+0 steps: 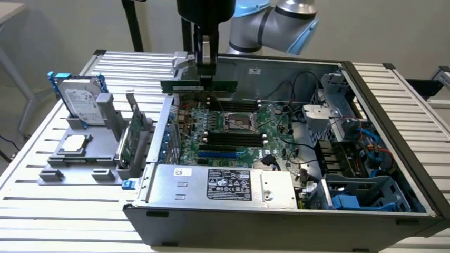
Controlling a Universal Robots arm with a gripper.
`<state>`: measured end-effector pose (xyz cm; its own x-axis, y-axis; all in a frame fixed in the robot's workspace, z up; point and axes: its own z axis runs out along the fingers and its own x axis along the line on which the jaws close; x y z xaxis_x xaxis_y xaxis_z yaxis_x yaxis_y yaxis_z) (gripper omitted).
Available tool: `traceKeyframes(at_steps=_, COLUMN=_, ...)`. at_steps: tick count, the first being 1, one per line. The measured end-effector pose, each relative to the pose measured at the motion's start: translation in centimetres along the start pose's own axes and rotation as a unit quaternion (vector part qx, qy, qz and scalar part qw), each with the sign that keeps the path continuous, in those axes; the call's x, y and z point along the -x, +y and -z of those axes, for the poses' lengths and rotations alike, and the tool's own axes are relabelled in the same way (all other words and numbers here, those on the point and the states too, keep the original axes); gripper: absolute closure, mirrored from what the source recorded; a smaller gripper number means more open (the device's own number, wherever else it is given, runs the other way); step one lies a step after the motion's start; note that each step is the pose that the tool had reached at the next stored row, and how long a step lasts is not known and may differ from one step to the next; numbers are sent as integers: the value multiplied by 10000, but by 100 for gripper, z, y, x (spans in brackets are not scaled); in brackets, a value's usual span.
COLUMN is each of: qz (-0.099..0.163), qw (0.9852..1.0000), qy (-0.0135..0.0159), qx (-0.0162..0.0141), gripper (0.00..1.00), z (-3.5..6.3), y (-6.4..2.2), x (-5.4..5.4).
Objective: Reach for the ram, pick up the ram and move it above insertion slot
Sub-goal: 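Pick up the ram and move it above insertion slot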
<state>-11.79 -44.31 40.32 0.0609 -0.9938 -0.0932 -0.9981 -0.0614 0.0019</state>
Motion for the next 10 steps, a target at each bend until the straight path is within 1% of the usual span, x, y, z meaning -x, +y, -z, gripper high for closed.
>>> traceKeyframes(at_steps=10, qz=0, qw=10000, qy=-1, qx=0, gripper=87, z=-63, y=-288, x=254)
